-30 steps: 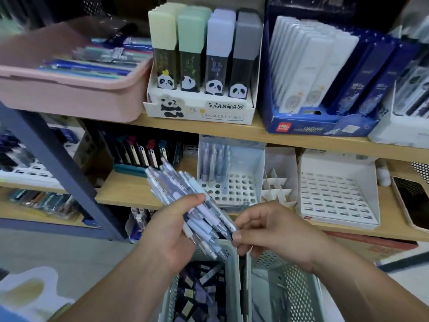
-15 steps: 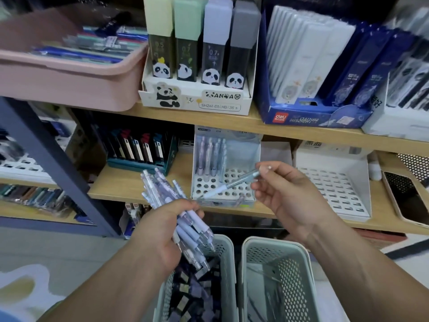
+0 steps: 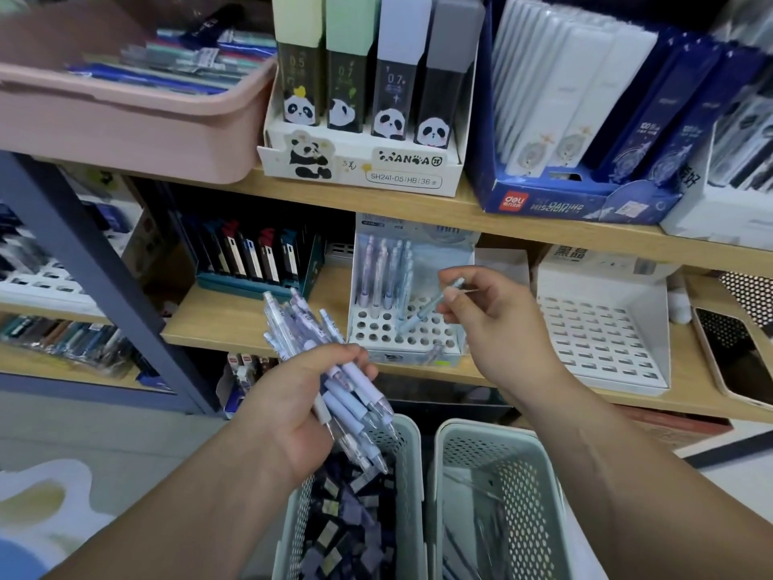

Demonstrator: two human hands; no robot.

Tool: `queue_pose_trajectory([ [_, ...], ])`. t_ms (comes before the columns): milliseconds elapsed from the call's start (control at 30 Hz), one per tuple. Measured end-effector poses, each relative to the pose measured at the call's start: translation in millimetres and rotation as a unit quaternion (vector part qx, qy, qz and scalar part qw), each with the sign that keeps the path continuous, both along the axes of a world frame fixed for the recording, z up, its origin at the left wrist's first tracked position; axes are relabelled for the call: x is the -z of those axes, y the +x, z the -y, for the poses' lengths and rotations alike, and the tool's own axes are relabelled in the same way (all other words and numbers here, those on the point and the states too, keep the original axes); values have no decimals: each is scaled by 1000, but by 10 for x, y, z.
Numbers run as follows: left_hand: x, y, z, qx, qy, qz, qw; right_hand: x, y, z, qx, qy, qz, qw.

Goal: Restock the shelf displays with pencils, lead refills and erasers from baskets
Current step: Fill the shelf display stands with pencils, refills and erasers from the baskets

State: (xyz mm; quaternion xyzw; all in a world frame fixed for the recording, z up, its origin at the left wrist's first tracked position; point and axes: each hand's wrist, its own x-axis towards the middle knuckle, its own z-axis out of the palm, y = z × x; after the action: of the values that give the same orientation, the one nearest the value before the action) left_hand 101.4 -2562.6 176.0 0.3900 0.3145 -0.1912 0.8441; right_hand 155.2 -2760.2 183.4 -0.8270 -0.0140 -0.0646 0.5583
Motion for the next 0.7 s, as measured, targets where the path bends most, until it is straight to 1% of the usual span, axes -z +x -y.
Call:
queue_pose_trajectory([
  [100, -3, 8, -18, 0, -7, -1, 1000, 23, 4, -44, -28, -40, 18, 999],
  [200, 14, 11, -44, 5, -17, -2, 1000, -1, -25, -71, -54, -108, 62, 991],
  [300, 7, 5, -58, 11, -13, 2, 1000, -4, -29, -71, -63, -145, 90, 983],
  [433, -11, 6, -47, 11, -8, 5, 1000, 13, 17, -28, -50, -143, 96, 984],
  [633, -12, 3, -19, 25, 1, 5, 1000, 91, 3, -84, -76, -166, 91, 979],
  [700, -14, -3, -21, 24, 2, 6, 1000, 117, -7, -122, -75, -160, 83, 981],
])
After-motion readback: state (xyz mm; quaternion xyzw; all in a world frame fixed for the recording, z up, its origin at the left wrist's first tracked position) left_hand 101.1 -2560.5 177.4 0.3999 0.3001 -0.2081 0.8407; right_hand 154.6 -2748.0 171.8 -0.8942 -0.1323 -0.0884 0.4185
